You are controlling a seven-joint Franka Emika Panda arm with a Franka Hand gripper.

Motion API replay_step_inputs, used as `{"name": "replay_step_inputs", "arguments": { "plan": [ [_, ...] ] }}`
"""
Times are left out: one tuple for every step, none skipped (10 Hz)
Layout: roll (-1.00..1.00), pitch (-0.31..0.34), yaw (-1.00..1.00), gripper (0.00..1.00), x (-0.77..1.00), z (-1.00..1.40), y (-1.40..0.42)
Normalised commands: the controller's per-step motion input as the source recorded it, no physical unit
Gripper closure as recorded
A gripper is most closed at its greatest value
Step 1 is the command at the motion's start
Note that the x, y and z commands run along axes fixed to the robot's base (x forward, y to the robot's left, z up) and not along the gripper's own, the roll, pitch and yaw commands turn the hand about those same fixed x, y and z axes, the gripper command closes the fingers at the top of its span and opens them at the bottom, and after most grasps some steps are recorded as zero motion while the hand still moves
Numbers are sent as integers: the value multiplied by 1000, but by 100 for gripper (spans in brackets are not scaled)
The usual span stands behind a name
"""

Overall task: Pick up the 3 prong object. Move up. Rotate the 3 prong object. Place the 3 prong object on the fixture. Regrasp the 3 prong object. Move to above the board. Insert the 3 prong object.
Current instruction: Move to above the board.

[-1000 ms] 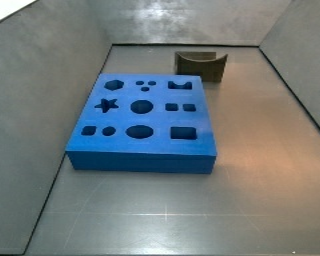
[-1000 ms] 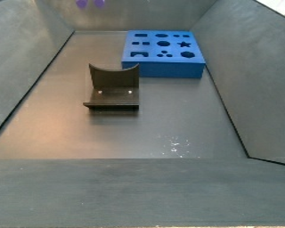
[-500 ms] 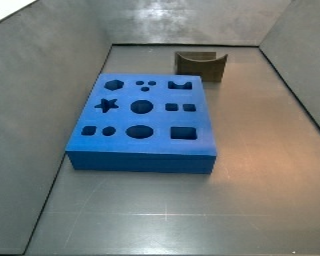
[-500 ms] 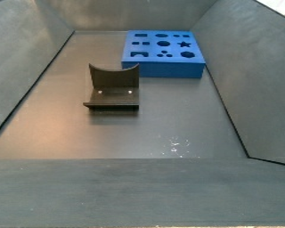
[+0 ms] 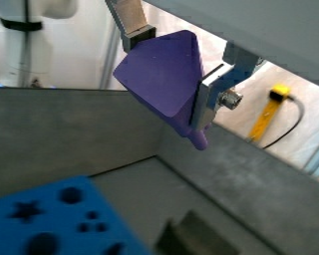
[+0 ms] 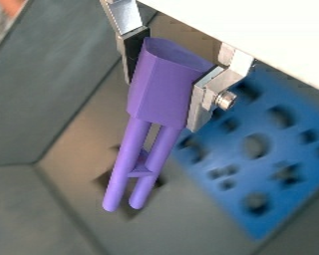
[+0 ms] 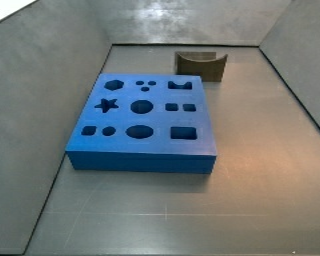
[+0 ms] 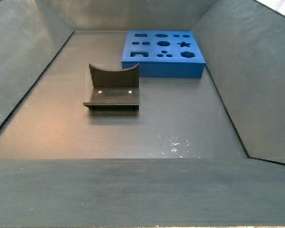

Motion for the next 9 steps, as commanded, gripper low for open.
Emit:
{"name": "replay_step_inputs", "arguments": {
  "plan": [
    [-1000, -136, -46, 100, -964, 96, -752],
    [-1000, -161, -47, 100, -710, 68, -450],
    [-1000, -187, -49, 100, -406, 30, -122],
    [-1000, -193, -52, 100, -316, 17, -45],
    [-1000, -226, -55, 100, -233, 18, 12],
    [-1000, -262, -56, 100, -194, 11, 36],
    [-744, -242, -36, 100, -163, 9, 66],
    [-544, -208, -25, 100, -148, 10, 59],
    [-340, -156, -10, 100, -113, 4, 43]
  ]
}}
